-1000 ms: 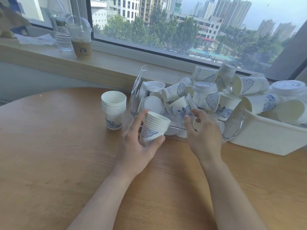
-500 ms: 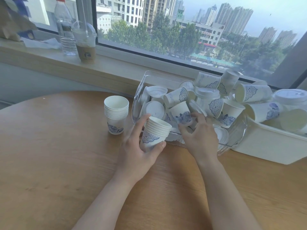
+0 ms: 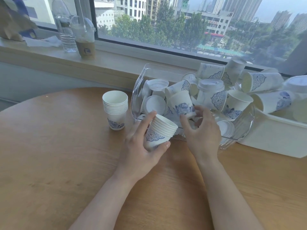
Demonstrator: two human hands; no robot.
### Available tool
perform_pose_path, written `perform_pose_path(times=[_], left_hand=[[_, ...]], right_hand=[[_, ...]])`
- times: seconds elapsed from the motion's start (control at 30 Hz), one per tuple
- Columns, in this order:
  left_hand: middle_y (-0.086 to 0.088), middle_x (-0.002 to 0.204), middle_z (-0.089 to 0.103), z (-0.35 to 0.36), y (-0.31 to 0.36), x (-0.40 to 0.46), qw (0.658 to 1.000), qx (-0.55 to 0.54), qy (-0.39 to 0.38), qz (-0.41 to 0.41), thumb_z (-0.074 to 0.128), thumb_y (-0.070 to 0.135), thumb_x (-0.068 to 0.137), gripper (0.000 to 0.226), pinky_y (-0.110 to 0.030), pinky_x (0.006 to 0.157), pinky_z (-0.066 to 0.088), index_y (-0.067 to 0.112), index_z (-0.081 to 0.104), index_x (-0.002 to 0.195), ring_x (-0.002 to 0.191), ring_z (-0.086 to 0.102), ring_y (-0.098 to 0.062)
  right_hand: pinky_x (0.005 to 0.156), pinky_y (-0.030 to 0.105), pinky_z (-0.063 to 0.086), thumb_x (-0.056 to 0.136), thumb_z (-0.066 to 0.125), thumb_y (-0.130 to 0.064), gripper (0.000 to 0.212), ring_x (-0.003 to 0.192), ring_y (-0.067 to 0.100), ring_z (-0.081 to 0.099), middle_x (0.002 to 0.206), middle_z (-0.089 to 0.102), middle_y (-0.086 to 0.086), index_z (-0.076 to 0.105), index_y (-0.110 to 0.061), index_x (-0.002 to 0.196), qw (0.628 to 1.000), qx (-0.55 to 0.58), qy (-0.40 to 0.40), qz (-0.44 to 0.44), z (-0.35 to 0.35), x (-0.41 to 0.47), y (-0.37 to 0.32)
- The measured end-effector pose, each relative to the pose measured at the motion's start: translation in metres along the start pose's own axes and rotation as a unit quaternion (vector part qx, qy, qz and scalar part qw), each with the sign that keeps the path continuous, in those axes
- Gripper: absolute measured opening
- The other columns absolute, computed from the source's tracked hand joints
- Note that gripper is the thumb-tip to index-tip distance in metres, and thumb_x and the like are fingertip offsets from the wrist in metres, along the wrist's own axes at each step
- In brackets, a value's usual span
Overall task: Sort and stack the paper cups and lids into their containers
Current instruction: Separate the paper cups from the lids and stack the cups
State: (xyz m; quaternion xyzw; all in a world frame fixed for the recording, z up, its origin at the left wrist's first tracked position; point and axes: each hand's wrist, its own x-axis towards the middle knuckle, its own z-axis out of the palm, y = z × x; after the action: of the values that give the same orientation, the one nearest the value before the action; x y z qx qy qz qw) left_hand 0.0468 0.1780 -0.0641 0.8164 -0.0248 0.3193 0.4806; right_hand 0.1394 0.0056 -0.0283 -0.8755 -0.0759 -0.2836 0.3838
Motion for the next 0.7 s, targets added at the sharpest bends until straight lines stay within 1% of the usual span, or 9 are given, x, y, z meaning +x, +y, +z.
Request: perform_pose_path(times=[0.1,0.23,0.3,0.37,0.43,0.47,0.57,0.63,0.7], left_hand=[[0.026,0.137,0.056,-0.002,0.000,-0.001,1.000,0.006,-0.004,-0.003,0.082,0.050,0.078,0.085,-0.043,0.102,0.056,0.044,0.046,0.154,0.130,0.056,-0.006],[0.023,0.140,0.057,-0.002,0.002,-0.002,1.000,-0.003,-0.001,-0.009,0.083,0.047,0.078,0.087,-0.044,0.104,0.055,0.042,0.045,0.156,0.131,0.057,-0.006],[0.020,0.144,0.057,-0.001,0.004,-0.003,1.000,-0.013,-0.009,0.000,0.084,0.044,0.079,0.091,-0.045,0.106,0.055,0.040,0.041,0.159,0.135,0.056,-0.009],[0.017,0.149,0.055,-0.001,0.006,-0.003,1.000,-0.018,-0.021,0.007,0.081,0.043,0.079,0.094,-0.044,0.110,0.053,0.038,0.037,0.162,0.140,0.053,-0.010],[0.018,0.150,0.053,-0.001,0.006,-0.003,1.000,-0.010,-0.028,0.011,0.079,0.044,0.080,0.095,-0.036,0.114,0.049,0.035,0.035,0.164,0.142,0.051,-0.007],[0.019,0.149,0.052,-0.002,0.006,-0.003,1.000,-0.005,-0.028,0.014,0.078,0.045,0.080,0.095,-0.030,0.114,0.047,0.034,0.035,0.164,0.141,0.051,-0.004],[0.026,0.149,0.049,-0.003,0.007,-0.002,0.999,0.005,-0.029,0.027,0.078,0.045,0.081,0.093,-0.023,0.112,0.046,0.036,0.036,0.163,0.140,0.050,-0.003],[0.031,0.147,0.049,-0.003,0.007,-0.003,0.999,0.001,-0.027,0.028,0.079,0.044,0.080,0.092,-0.024,0.111,0.047,0.039,0.037,0.162,0.139,0.051,-0.002],[0.032,0.146,0.049,-0.004,0.006,-0.003,0.999,0.000,-0.023,0.025,0.080,0.043,0.079,0.092,-0.030,0.111,0.050,0.040,0.038,0.162,0.138,0.053,-0.003]], right_hand=[[0.073,0.018,0.045,0.091,0.066,-0.057,0.043,0.087,0.010,0.061,0.102,0.064,-0.016,0.061,-0.032,0.125,0.987,0.160,0.010,-0.002,-0.003,-0.008,-0.003],[0.078,0.015,0.045,0.093,0.068,-0.048,0.043,0.087,0.016,0.064,0.106,0.071,-0.003,0.060,-0.028,0.130,0.957,0.282,-0.052,-0.041,-0.001,-0.016,-0.012],[0.079,0.018,0.046,0.094,0.067,-0.046,0.052,0.088,0.016,0.065,0.104,0.071,-0.002,0.054,-0.028,0.141,0.949,0.296,-0.081,-0.071,0.001,-0.019,-0.015],[0.084,0.027,0.049,0.096,0.065,-0.045,0.063,0.097,0.020,0.068,0.107,0.071,-0.003,0.043,-0.033,0.154,0.944,0.297,-0.110,-0.093,0.002,-0.021,-0.014],[0.088,0.030,0.048,0.097,0.062,-0.045,0.072,0.102,0.023,0.068,0.108,0.072,-0.004,0.031,-0.038,0.161,0.937,0.305,-0.136,-0.106,0.002,-0.021,-0.011],[0.089,0.027,0.047,0.097,0.062,-0.045,0.074,0.100,0.021,0.067,0.105,0.072,-0.006,0.028,-0.039,0.163,0.933,0.311,-0.145,-0.110,0.002,-0.020,-0.010],[0.086,0.018,0.043,0.097,0.061,-0.042,0.075,0.091,0.013,0.063,0.097,0.067,-0.014,0.027,-0.036,0.164,0.928,0.314,-0.151,-0.129,0.002,-0.019,-0.007],[0.086,0.018,0.043,0.096,0.062,-0.042,0.075,0.091,0.014,0.063,0.096,0.066,-0.015,0.030,-0.035,0.163,0.929,0.310,-0.152,-0.131,0.003,-0.018,-0.006],[0.086,0.022,0.044,0.095,0.063,-0.046,0.072,0.095,0.020,0.065,0.098,0.070,-0.008,0.034,-0.037,0.160,0.932,0.302,-0.154,-0.125,0.002,-0.018,-0.006]])
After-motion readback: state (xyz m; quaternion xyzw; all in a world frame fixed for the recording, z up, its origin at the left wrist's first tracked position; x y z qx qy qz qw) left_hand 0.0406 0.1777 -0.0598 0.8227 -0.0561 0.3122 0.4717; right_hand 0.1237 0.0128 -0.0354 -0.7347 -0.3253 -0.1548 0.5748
